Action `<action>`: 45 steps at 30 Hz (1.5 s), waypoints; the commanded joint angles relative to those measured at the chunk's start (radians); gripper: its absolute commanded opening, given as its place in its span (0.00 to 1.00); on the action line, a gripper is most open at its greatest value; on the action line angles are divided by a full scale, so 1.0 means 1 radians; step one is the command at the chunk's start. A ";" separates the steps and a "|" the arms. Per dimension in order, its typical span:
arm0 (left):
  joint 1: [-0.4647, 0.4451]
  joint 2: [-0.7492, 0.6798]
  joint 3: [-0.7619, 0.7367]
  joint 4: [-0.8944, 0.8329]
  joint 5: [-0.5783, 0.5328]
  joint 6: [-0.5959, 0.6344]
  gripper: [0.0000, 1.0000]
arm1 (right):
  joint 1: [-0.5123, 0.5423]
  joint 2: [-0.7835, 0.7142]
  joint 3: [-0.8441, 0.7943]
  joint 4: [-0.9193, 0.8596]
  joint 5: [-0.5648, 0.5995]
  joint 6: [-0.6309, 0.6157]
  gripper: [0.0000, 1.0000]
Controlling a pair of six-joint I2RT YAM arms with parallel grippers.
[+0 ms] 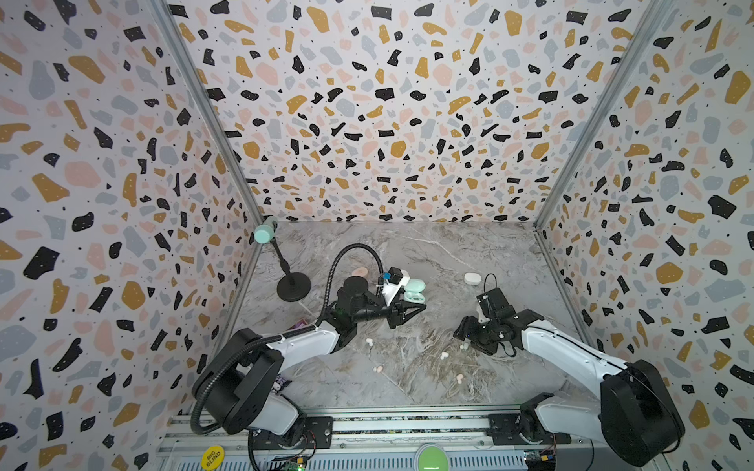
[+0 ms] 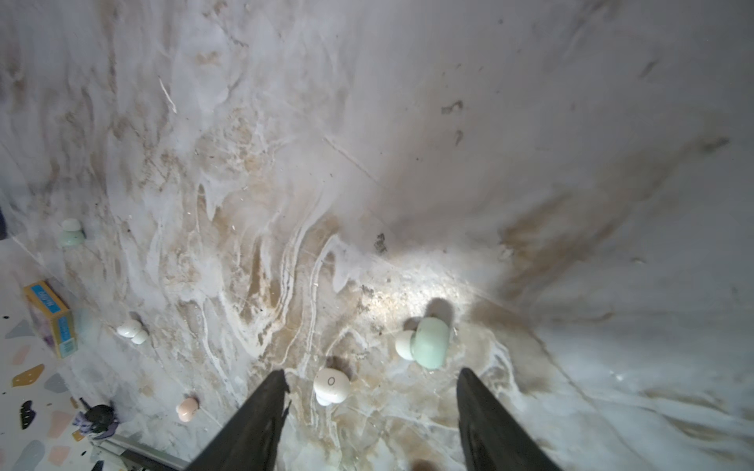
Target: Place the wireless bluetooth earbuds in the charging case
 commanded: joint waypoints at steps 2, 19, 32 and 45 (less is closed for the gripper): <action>0.006 -0.015 -0.012 0.023 -0.001 0.014 0.00 | 0.052 0.044 0.022 -0.027 0.100 0.010 0.69; 0.006 -0.019 -0.008 0.005 -0.006 0.025 0.00 | 0.074 0.067 0.045 0.119 0.012 0.087 0.71; 0.006 -0.026 -0.011 0.000 -0.008 0.027 0.00 | 0.065 0.063 0.092 0.053 0.018 0.085 0.70; 0.007 -0.027 -0.007 0.000 -0.009 0.026 0.00 | 0.053 0.170 0.141 0.007 0.067 0.015 0.59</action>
